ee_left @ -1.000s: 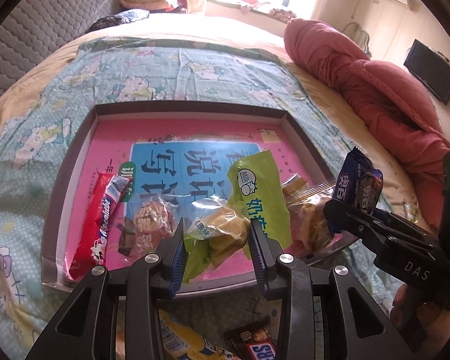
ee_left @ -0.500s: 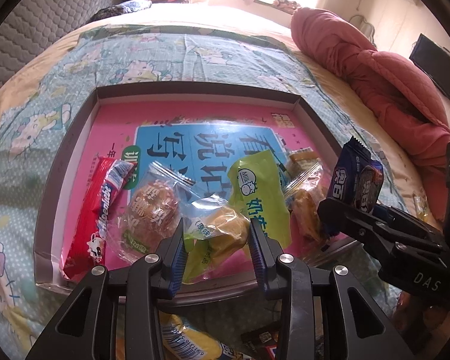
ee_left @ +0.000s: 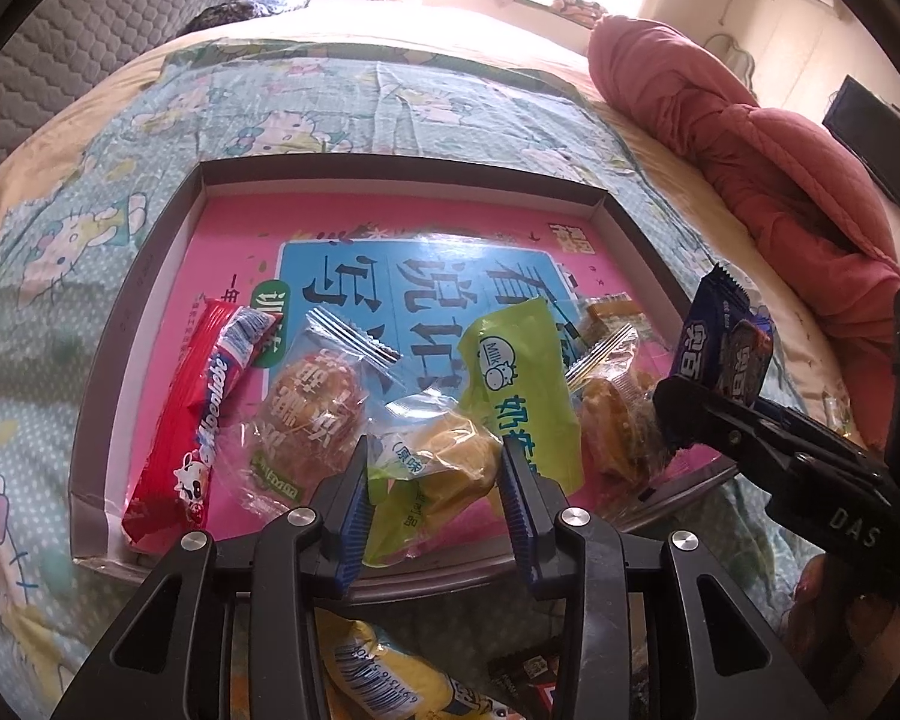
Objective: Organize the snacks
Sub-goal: 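Lower the green bag into the box and open the left tool while the right tool lowers the blue pack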
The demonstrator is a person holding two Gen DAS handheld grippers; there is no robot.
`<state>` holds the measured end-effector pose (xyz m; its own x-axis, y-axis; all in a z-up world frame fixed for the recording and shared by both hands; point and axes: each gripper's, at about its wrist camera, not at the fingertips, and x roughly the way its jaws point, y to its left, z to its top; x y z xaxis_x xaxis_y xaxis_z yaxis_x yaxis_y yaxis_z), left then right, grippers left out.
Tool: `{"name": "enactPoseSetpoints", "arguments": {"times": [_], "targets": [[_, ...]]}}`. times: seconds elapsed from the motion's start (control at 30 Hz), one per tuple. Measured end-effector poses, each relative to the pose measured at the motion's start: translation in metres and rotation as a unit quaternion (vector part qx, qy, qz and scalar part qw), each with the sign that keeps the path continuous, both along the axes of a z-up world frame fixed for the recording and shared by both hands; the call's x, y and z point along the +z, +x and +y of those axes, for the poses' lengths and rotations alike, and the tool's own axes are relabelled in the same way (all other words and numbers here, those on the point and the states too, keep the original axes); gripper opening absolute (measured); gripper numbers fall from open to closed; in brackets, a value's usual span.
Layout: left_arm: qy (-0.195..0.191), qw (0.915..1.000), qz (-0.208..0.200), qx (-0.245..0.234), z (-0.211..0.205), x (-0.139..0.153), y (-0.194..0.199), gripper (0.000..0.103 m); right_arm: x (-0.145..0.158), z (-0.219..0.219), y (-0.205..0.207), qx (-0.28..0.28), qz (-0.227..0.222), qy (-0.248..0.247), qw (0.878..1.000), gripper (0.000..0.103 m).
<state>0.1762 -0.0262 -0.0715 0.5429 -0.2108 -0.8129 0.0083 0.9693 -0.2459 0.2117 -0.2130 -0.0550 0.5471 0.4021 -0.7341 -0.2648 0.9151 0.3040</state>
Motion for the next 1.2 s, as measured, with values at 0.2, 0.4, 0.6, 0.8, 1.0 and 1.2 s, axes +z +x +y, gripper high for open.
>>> {"name": "enactPoseSetpoints", "arguments": {"times": [0.2,0.4,0.6,0.8,1.0,1.2], "targets": [[-0.002,1.0,0.003,0.0,0.0,0.0,0.0,0.041,-0.004,0.001,0.002,0.002,0.012,0.006,1.0,0.056],[-0.001,1.0,0.005,0.002,0.0,0.001,0.0,0.042,-0.004,-0.002,0.003,-0.003,0.015,0.011,1.0,0.056],[-0.002,1.0,0.006,0.006,0.003,0.002,-0.002,0.043,-0.001,-0.005,0.003,-0.016,0.013,0.005,1.0,0.056],[-0.008,0.9999,0.007,0.01,0.007,0.004,-0.004,0.044,0.0,-0.007,0.003,-0.02,0.014,0.008,1.0,0.057],[-0.01,0.9999,0.003,0.007,0.008,0.009,-0.006,0.046,-0.003,0.0,0.003,0.001,0.021,0.017,1.0,0.064],[-0.016,0.9998,-0.002,0.015,0.014,0.013,-0.006,0.046,0.0,0.003,0.001,-0.003,0.011,0.002,1.0,0.065]]}}
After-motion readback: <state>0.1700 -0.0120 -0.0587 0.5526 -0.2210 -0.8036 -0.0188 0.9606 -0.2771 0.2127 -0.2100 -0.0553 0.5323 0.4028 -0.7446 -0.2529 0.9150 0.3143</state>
